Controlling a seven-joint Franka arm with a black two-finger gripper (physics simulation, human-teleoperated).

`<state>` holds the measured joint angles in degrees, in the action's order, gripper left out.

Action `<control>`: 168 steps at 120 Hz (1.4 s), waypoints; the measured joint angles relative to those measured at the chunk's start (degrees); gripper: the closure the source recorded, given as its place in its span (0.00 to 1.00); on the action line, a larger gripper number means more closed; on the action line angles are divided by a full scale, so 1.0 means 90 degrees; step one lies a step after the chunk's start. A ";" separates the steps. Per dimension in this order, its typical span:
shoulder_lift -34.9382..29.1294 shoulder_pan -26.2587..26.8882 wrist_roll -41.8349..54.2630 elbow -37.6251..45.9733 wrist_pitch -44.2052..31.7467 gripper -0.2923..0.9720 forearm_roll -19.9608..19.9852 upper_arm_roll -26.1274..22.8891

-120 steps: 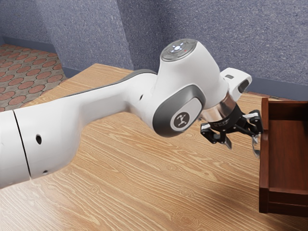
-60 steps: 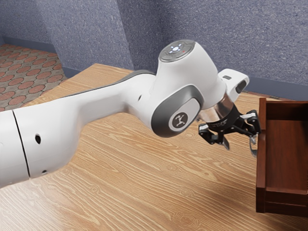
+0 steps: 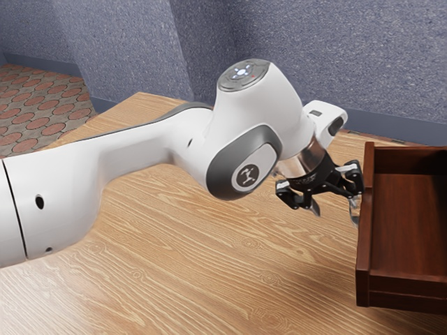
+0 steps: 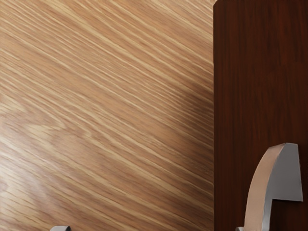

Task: Pull the drawer handle with one arm to open the drawer

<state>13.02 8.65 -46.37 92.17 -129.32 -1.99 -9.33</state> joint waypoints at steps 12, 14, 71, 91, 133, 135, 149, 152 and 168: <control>-0.0074 -0.0026 -0.0007 0.0091 -0.0017 0.44 -0.0002 0.0006; -0.0085 -0.0030 -0.0007 0.0101 -0.0020 0.44 -0.0002 0.0007; -0.0184 -0.0076 -0.0048 0.0246 -0.0046 0.44 -0.0040 0.0014; -0.0194 -0.0079 -0.0040 0.0258 -0.0048 0.41 -0.0026 0.0016; -0.0249 -0.0061 -0.0011 0.0228 -0.0057 0.39 -0.0143 0.0009; -0.0255 -0.0062 -0.0009 0.0225 -0.0057 0.39 -0.0148 0.0008; -0.0349 -0.0094 0.0004 0.0213 -0.0060 0.38 -0.0193 0.0016; -0.0384 -0.0107 0.0003 0.0209 -0.0060 0.38 -0.0204 0.0018; -0.0569 -0.0107 0.0000 0.0202 -0.0057 0.38 -0.0253 0.0079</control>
<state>7.89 7.69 -46.37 93.98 -129.84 -4.27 -8.62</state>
